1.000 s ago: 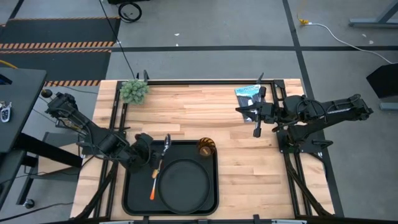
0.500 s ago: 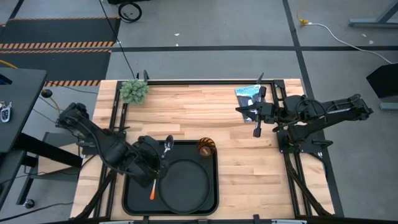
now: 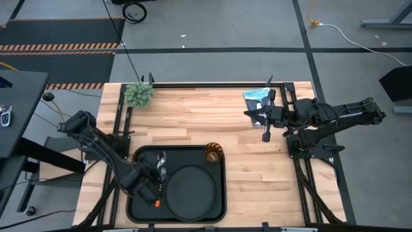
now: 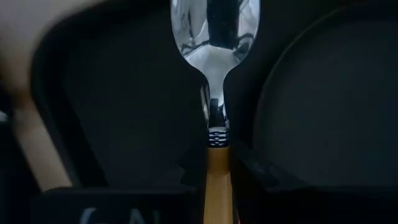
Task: Pick and place plate/cup/fork/spoon on tray
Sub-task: Put the yellow spoon on the black tray to the left of the orange fork
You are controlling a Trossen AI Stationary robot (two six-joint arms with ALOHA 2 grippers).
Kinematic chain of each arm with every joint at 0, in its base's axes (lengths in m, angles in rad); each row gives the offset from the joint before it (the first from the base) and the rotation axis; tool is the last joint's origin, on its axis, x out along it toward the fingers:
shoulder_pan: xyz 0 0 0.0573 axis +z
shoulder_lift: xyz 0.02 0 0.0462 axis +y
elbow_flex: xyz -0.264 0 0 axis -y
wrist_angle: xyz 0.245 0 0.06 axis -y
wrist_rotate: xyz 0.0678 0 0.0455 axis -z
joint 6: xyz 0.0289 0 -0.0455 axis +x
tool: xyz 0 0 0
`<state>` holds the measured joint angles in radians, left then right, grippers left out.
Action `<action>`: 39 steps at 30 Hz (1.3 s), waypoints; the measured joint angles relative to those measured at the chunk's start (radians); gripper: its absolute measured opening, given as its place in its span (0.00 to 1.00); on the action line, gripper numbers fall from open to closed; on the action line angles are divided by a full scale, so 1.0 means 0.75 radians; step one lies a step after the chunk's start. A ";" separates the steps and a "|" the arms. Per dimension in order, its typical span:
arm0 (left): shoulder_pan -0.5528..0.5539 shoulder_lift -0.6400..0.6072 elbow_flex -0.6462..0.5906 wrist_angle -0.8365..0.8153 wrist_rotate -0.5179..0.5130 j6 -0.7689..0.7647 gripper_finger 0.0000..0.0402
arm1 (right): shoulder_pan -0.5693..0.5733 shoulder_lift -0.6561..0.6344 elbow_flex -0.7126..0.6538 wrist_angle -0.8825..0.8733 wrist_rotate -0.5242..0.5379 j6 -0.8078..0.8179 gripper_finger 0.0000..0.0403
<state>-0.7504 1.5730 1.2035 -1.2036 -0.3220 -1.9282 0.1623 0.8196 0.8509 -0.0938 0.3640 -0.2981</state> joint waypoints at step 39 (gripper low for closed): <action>-0.211 0.076 -0.373 0.492 0.120 -0.475 0.17 | 0.000 0.001 0.000 -0.011 -0.025 0.045 0.02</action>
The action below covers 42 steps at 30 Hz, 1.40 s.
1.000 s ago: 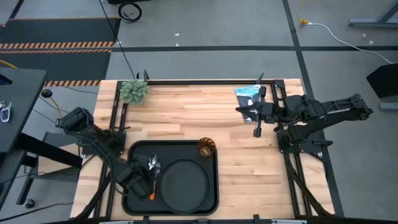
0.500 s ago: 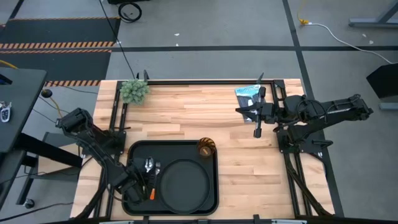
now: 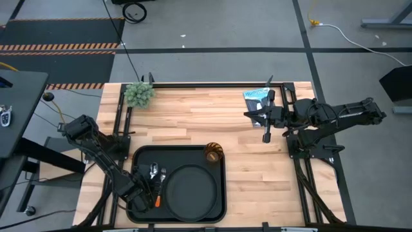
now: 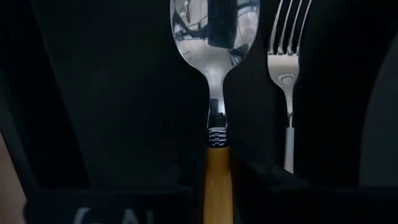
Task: Pick and place plate/cup/fork/spoon on tray
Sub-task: Put the yellow spoon on the black tray to the left of the orange fork, then adjust the utensils on the black tray
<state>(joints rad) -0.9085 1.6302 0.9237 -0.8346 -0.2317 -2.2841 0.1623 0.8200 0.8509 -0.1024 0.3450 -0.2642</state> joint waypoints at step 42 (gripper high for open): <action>0.378 -0.001 0.655 -0.071 -0.787 1.905 0.26 | 0.003 -0.242 -0.126 -0.136 -0.133 0.139 0.01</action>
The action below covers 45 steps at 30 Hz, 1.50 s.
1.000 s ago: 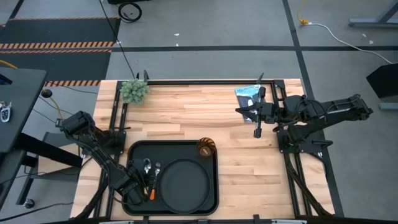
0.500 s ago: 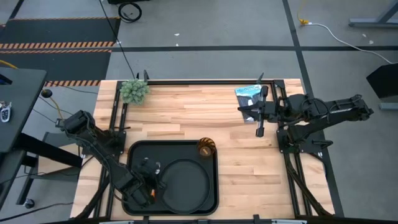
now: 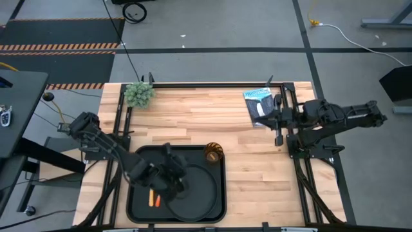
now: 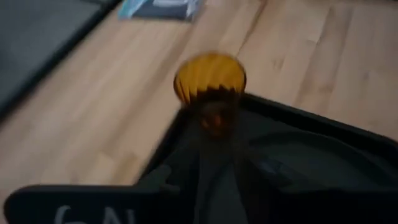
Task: Pick and place plate/cup/fork/spoon on tray
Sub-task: Adjust the utensils on the black tray
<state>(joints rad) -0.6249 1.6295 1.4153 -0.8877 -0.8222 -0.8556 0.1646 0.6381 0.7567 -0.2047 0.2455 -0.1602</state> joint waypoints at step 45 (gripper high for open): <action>0.784 -0.509 -0.111 0.354 0.866 1.563 0.03 | -0.002 -0.787 -1.001 0.571 0.030 0.316 0.02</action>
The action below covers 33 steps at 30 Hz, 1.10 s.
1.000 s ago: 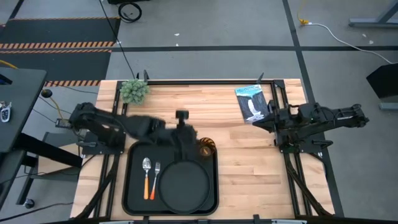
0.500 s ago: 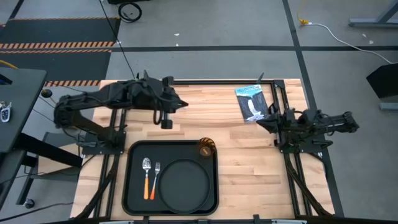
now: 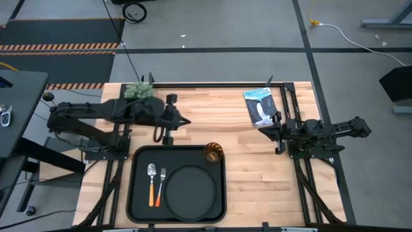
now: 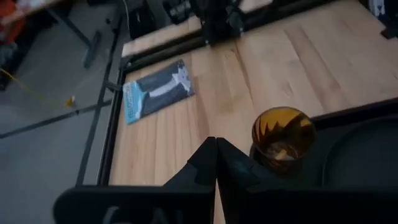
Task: Pick and place plate/cup/fork/spoon on tray
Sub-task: Adjust the utensils on the black tray
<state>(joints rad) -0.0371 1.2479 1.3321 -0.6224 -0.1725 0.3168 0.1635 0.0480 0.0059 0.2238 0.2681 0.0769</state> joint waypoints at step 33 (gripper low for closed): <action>-0.303 -0.836 -0.914 0.208 0.019 -0.662 0.02 | 0.000 0.003 0.001 -0.021 0.000 -0.011 0.04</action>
<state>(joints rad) -0.2644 0.6210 0.6468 -0.4663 -0.1584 -0.1798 0.1635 0.0502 0.0063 0.2084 0.2680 0.0685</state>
